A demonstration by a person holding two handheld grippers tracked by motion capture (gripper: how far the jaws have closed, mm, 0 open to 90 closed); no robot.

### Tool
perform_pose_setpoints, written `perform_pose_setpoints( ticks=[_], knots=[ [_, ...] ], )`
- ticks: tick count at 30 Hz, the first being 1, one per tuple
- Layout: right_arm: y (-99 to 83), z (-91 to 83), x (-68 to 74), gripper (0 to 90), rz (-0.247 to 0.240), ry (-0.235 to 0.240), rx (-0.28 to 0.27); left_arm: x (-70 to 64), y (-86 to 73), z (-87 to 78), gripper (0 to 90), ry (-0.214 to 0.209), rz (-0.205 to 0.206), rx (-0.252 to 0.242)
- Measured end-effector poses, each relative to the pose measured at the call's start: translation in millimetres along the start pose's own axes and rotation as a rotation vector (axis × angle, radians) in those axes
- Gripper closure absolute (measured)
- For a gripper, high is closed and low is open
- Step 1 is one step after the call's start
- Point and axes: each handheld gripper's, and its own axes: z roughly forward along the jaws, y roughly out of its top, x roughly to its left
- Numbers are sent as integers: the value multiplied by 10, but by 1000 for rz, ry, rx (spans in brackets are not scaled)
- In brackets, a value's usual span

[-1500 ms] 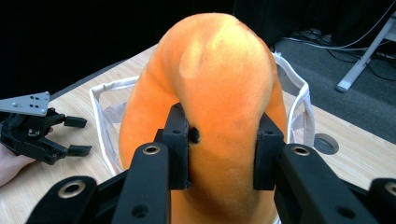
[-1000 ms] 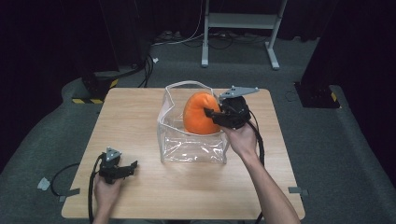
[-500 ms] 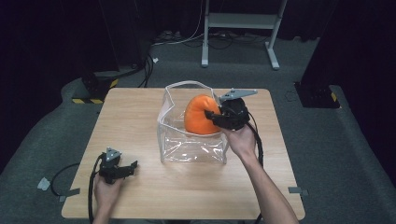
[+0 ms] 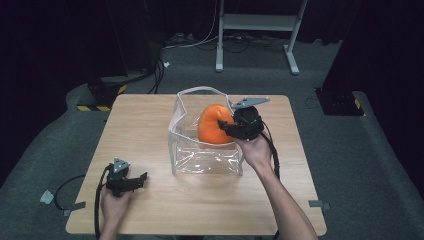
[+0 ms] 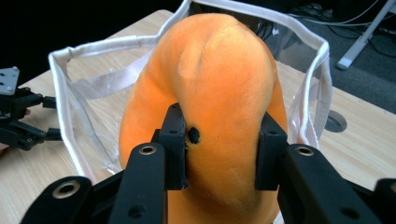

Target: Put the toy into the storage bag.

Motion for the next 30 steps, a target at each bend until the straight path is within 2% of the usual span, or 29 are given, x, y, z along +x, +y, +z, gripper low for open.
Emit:
perform_pose_setpoints(
  ticks=[20,30],
  knots=[
    [-70,131,-26,593,14,-11,57,0,0,0,182,0,0,0],
    [-72,149,-23,531,16,-22,77,0,0,0,182,0,0,0]
  ],
)
